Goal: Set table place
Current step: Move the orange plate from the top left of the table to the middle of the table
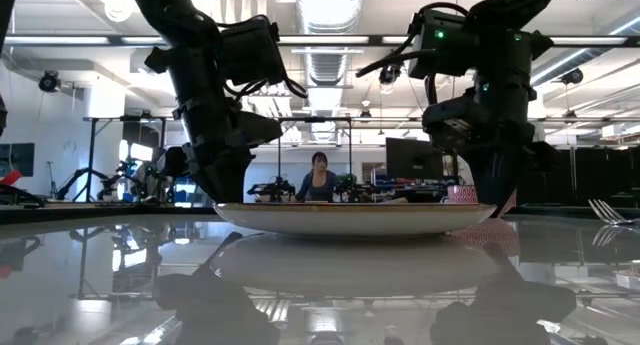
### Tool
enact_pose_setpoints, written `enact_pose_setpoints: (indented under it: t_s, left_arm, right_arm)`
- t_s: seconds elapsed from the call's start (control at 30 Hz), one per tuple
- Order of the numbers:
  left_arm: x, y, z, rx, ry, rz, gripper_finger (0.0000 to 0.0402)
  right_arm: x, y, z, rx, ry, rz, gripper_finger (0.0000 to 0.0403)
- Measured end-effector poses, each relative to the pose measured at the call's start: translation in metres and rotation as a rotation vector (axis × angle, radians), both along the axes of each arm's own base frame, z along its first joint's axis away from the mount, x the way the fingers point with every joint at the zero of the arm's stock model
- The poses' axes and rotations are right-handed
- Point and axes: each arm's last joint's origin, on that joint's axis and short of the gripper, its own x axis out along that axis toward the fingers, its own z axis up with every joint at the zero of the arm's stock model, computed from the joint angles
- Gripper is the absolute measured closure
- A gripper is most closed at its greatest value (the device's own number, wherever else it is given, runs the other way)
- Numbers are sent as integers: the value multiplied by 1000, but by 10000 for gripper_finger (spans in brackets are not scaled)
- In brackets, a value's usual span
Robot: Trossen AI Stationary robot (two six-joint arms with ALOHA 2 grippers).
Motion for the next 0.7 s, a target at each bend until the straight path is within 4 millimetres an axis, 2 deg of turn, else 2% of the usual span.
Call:
enact_pose_setpoints:
  t_s: [0.2, 0.53, 0.7]
  left_arm:
    - [0, -2, 0, 2, 2, -6, 401]
    - [1, -8, 0, -19, -10, -10, 401]
    - [1, -13, 0, -42, -13, -30, 402]
  right_arm:
    - [0, 3, 0, 7, -4, 11, 395]
    - [1, 31, 1, 63, -23, 52, 394]
    - [-1, 36, 1, 55, -6, 24, 394]
